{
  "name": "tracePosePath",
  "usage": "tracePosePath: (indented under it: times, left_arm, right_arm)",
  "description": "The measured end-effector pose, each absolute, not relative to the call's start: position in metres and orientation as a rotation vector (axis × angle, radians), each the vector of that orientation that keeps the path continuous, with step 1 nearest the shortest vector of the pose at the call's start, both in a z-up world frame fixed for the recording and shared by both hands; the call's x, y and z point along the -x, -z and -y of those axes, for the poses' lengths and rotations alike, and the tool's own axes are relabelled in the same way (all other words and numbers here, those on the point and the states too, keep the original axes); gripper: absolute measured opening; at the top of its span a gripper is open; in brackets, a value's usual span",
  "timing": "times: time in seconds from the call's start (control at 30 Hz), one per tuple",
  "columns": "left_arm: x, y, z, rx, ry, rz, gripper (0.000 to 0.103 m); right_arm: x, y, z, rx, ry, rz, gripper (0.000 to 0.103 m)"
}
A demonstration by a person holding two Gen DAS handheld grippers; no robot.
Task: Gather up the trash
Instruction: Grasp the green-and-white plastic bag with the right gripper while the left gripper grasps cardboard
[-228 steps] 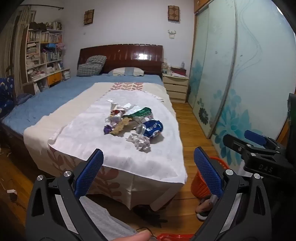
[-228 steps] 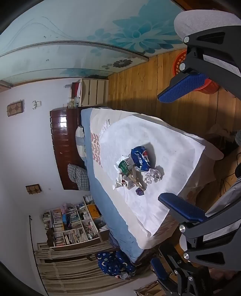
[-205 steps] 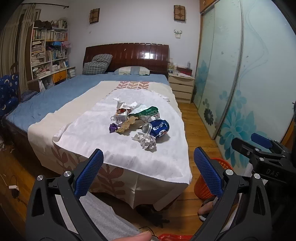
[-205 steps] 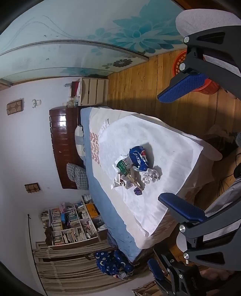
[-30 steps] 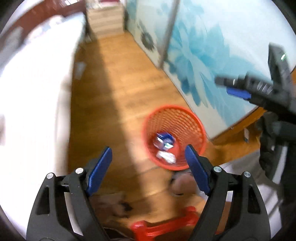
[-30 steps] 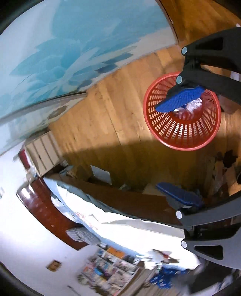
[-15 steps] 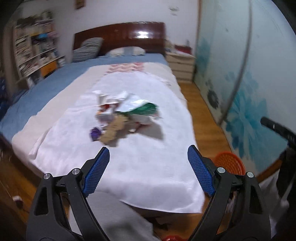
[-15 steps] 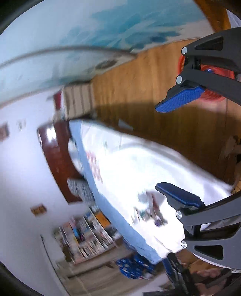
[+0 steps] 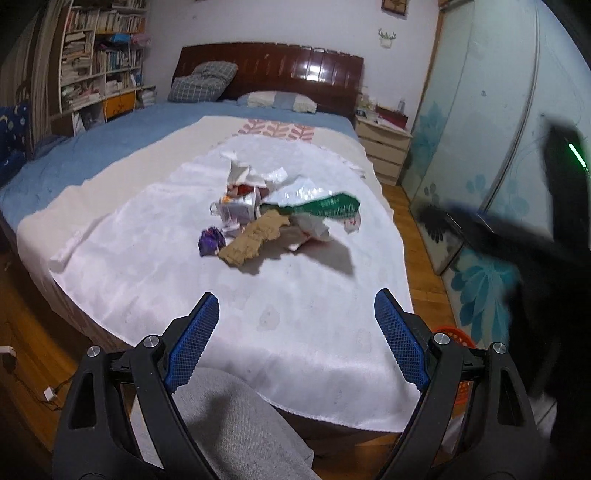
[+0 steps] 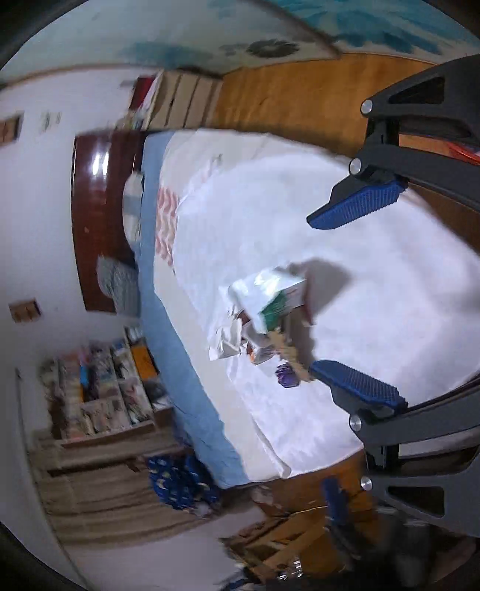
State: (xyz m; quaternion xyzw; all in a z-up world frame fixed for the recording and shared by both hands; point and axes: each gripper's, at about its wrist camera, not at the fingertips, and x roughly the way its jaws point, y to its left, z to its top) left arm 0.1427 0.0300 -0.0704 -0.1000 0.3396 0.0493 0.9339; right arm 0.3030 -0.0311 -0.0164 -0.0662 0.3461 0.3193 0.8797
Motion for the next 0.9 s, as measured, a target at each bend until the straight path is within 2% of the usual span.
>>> tracePosePath:
  times: [0.2, 0.27, 0.3, 0.43, 0.57, 0.73, 0.9]
  left_arm:
    - [-0.138, 0.078, -0.04, 0.248, -0.101, -0.716, 0.086]
    - [-0.14, 0.084, -0.046, 0.276, -0.106, -0.74, 0.086]
    - [-0.142, 0.086, -0.049, 0.29, -0.105, -0.753, 0.086]
    - [-0.146, 0.095, -0.069, 0.383, -0.122, -0.779, 0.086]
    - [-0.163, 0.09, -0.081, 0.391, -0.118, -0.757, 0.086]
    - [-0.231, 0.101, -0.079, 0.291, -0.038, -0.85, 0.088]
    - [-0.287, 0.125, -0.084, 0.288, -0.03, -0.917, 0.088]
  right_arm:
    - [-0.375, 0.062, -0.042, 0.255, -0.711, -0.859, 0.063]
    - [-0.383, 0.083, -0.054, 0.286, -0.71, -0.915, 0.031]
    - [-0.385, 0.087, -0.056, 0.291, -0.698, -0.922, 0.005]
    - [-0.377, 0.081, -0.045, 0.206, -0.732, -0.917, 0.006]
    - [-0.361, 0.05, -0.009, 0.066, -0.759, -0.872, 0.006]
    - [-0.339, 0.023, 0.056, -0.138, -0.759, -0.855, 0.006]
    - [-0.317, 0.028, 0.1, -0.224, -0.751, -0.891, 0.006]
